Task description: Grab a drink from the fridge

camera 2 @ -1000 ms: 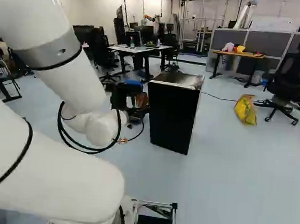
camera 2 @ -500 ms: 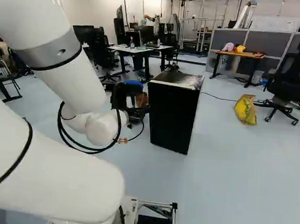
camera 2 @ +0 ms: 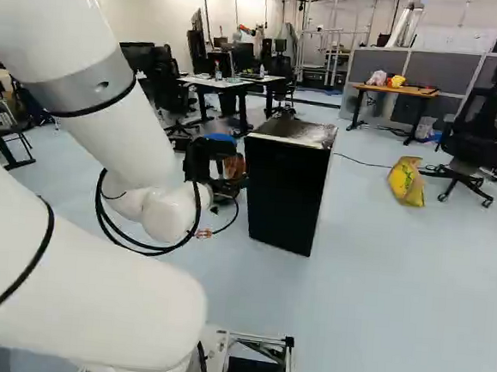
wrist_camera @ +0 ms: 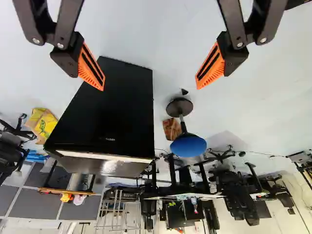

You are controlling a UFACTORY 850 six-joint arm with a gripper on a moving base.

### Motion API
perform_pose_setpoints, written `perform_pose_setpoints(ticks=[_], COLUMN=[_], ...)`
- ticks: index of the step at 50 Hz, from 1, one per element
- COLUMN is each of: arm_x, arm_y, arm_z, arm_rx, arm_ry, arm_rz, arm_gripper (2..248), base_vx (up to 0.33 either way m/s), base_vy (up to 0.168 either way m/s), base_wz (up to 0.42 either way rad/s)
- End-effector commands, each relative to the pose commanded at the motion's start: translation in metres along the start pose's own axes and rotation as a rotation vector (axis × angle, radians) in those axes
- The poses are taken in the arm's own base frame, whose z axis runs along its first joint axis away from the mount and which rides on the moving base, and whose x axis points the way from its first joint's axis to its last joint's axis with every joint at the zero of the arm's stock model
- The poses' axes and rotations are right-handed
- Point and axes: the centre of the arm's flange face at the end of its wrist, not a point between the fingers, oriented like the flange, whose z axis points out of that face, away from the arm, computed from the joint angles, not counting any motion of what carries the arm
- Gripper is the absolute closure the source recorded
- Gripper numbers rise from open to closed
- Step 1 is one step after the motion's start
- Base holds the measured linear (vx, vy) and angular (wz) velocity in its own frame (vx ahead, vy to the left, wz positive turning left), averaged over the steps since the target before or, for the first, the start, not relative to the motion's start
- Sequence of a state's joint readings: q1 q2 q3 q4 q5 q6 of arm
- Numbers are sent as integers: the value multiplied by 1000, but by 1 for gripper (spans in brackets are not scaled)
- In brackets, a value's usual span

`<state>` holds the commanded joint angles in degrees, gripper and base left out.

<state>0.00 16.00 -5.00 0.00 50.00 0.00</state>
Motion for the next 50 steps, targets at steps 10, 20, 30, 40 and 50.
perform_pose_setpoints(ticks=[10, 20, 30, 40, 50], arm_x=[0, 0, 0, 0, 0], arm_y=[0, 0, 0, 0, 0], arm_z=[0, 0, 0, 0, 0], arm_rx=[0, 0, 0, 0, 0], arm_ry=[0, 0, 0, 0, 0], arm_rz=[0, 0, 0, 0, 0], arm_gripper=[3, 3, 3, 3, 3], base_vx=[31, 45, 67, 75, 87], base_vy=[-3, 11, 29, 44, 51], base_wz=[-14, -17, -16, -12, -12])
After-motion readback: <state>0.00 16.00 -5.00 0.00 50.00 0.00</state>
